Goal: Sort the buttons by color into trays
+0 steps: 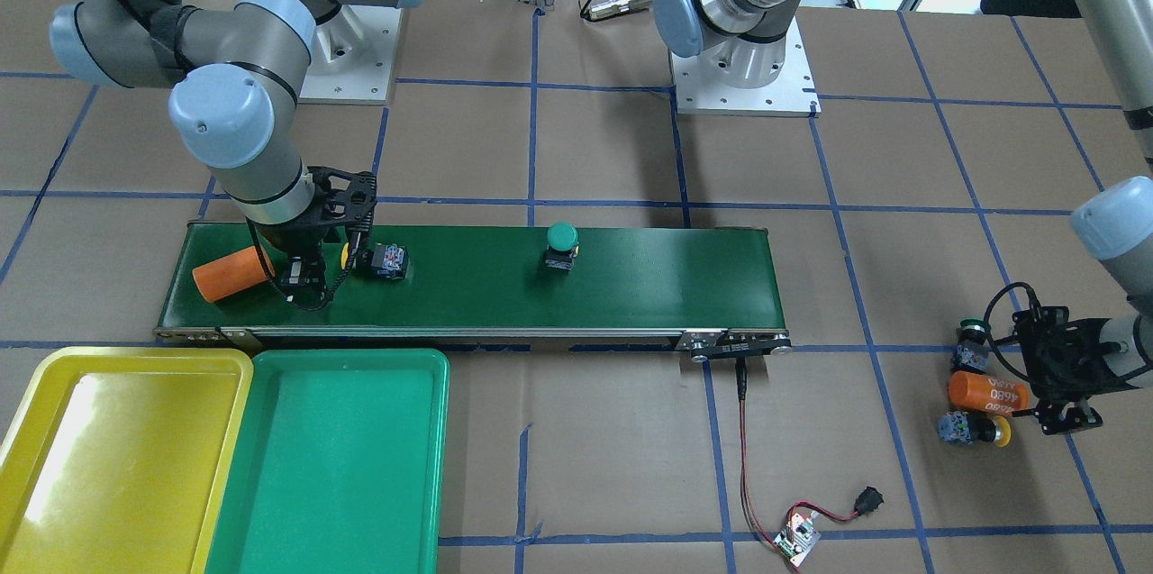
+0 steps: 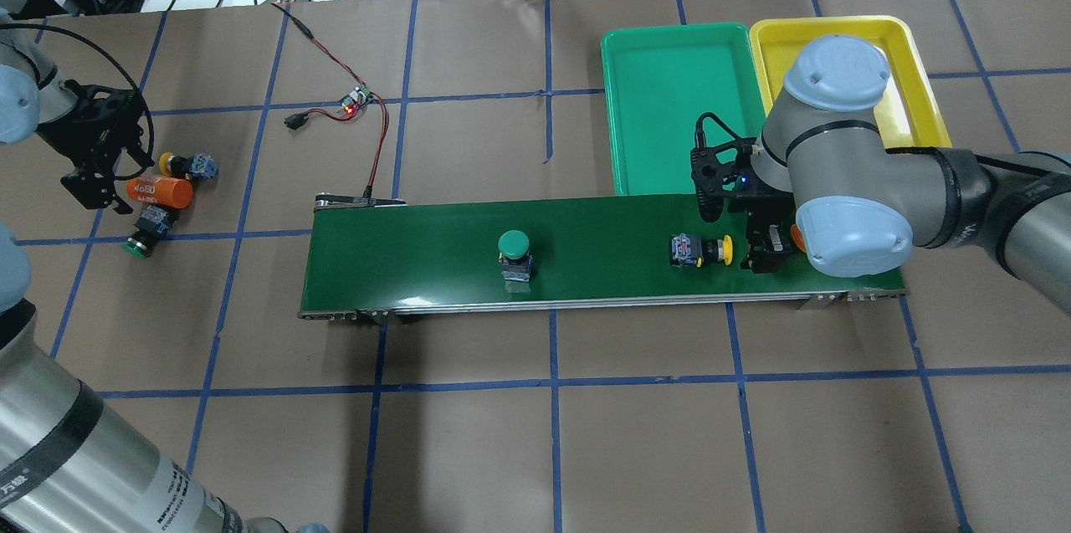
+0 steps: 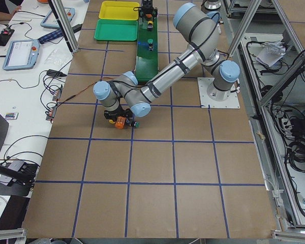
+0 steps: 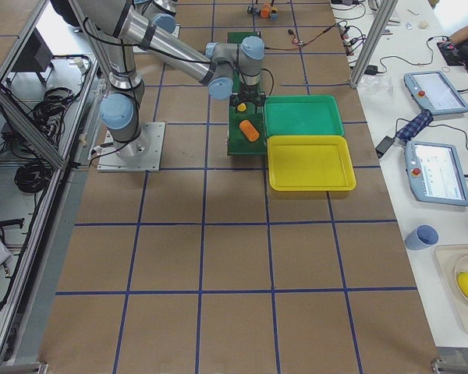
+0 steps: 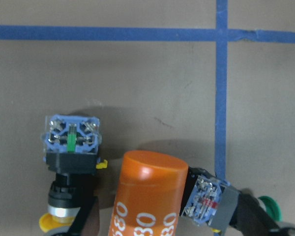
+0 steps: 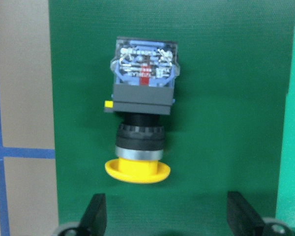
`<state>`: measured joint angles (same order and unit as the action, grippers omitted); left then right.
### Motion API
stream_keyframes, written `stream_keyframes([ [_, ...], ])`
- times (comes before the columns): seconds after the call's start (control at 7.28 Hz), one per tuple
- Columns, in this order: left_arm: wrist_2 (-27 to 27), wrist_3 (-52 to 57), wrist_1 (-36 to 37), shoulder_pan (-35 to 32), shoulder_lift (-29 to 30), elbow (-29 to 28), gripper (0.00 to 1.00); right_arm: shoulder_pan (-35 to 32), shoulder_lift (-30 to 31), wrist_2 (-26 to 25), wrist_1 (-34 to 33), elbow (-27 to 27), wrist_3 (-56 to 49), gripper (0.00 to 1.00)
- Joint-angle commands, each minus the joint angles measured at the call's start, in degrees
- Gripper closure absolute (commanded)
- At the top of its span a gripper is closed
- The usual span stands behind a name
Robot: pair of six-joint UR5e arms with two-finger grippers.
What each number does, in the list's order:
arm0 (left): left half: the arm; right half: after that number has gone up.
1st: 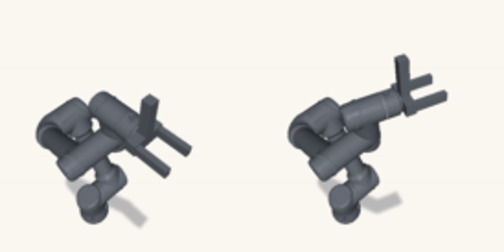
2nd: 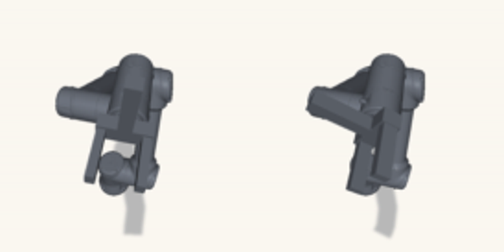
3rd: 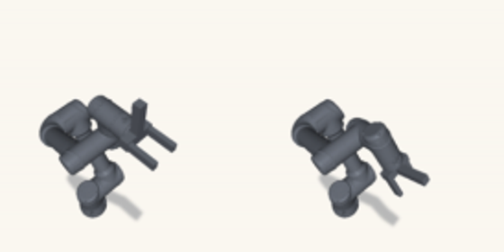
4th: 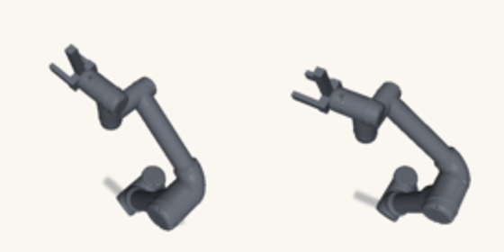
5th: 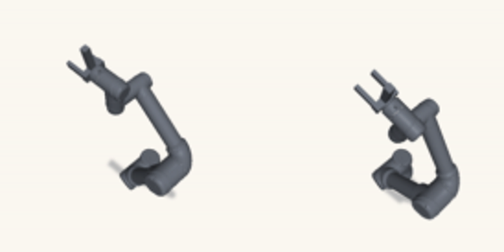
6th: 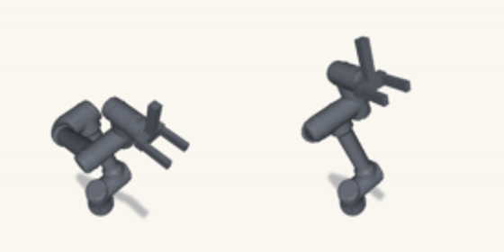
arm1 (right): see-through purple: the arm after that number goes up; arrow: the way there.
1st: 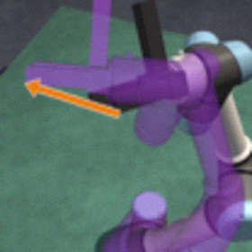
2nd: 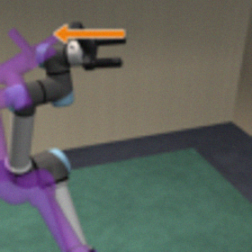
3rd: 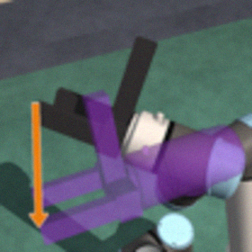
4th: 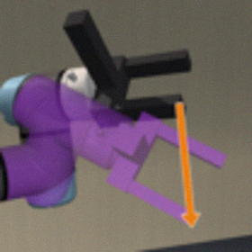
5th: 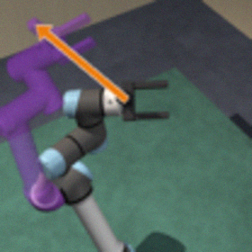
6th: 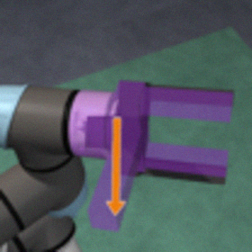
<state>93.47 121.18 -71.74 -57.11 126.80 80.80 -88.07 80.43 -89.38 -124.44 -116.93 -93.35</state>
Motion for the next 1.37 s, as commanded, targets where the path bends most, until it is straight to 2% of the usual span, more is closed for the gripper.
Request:
stream_keyframes([
  [0.0,0.05,0.46,-0.33,1.13,1.43,-1.35,0.00,0.00,0.51,-0.09,0.16,-1.01,0.01,0.12],
  [0.69,-0.05,-0.59,0.63,0.42,3.44,-0.82,0.00,-2.11,0.17,-0.26,0.16,-1.02,2.38,0.15],
  [0.82,-0.30,-0.42,0.37,0.07,3.45,-1.34,0.02,-2.11,0.16,-0.53,0.16,-1.02,2.21,0.29],
  [0.96,-0.57,-0.07,0.37,-0.02,3.45,-1.44,0.43,-2.11,0.43,-0.96,0.16,-0.85,2.29,0.60],
  [1.1,-1.09,0.46,0.46,-0.10,3.28,-1.44,0.74,-2.11,0.34,-0.97,0.16,-0.67,2.21,0.73],
  [1.24,-1.97,0.55,0.20,-0.10,2.67,-1.35,1.00,-2.11,0.43,-1.05,0.25,-0.49,2.12,0.81],
])
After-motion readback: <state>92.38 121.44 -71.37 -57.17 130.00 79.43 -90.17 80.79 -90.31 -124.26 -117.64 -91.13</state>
